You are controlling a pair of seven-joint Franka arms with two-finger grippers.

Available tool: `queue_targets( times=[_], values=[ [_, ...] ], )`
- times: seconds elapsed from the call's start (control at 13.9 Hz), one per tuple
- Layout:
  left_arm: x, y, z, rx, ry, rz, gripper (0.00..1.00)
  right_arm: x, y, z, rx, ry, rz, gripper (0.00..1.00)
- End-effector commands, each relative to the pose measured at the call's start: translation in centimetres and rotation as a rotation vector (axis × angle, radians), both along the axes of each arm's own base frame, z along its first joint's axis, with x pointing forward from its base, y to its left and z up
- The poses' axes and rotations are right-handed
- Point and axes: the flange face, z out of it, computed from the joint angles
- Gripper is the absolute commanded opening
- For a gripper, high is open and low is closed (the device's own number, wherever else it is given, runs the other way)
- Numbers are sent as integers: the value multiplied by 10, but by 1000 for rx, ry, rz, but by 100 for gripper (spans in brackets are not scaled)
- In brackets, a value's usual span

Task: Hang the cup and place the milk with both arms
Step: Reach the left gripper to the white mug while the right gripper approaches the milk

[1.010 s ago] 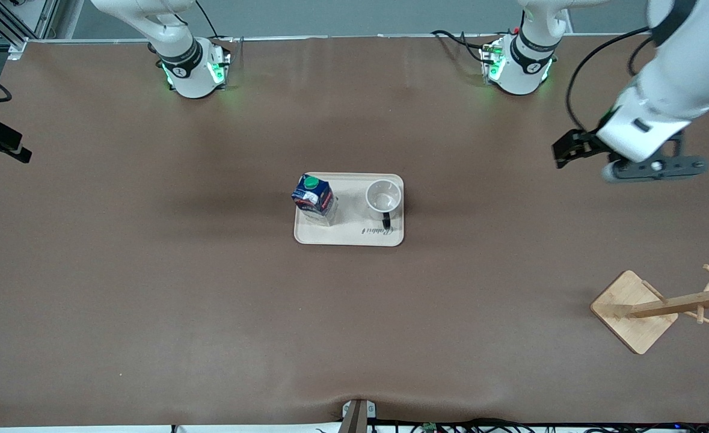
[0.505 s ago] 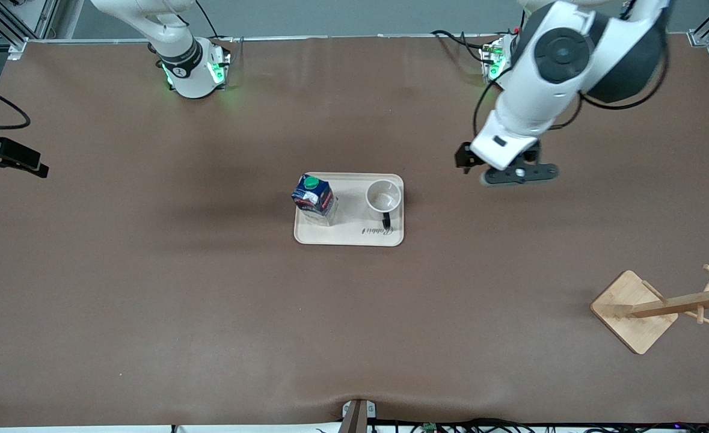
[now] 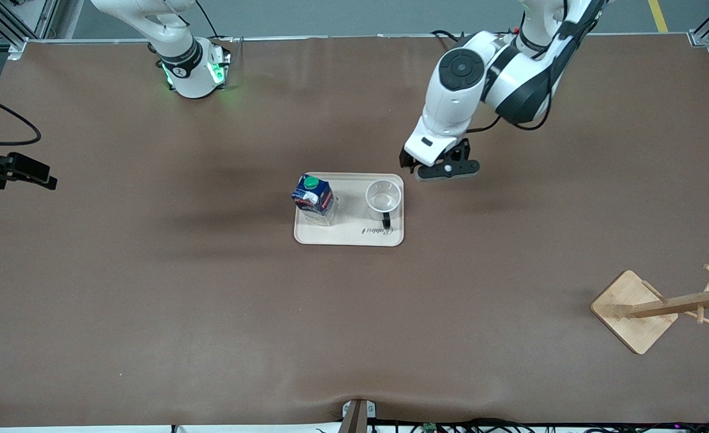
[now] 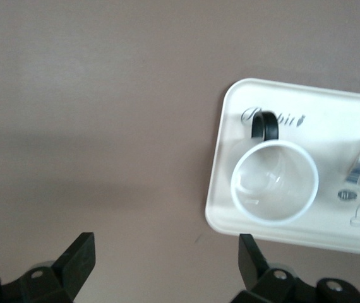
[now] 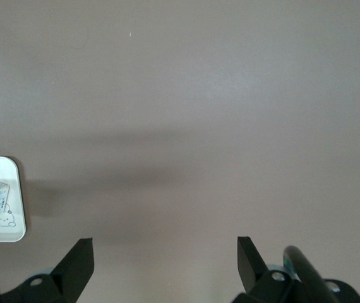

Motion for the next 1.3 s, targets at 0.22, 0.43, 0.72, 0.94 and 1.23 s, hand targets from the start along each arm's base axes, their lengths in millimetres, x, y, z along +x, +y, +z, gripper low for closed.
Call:
queue_targets(
  times=[0.22,0.43,0.72,0.94,1.23],
  values=[
    [26,-46,-70,-29,11,77,86,14,0,-23,12,23,2,100],
    [23,-64,-93,-27,35,115,77,23,0,-50,13,80,-4,100],
    [15,-70,-128,5,56,96,53,26,-1,-84,16,156,-11,100],
    [17,-71,-135,3,53,105,14,28,0,-99,64,186,-27,100],
    [36,-66,-121,-18,28,145,0,35,60,-128,99,245,-91,100]
  ],
)
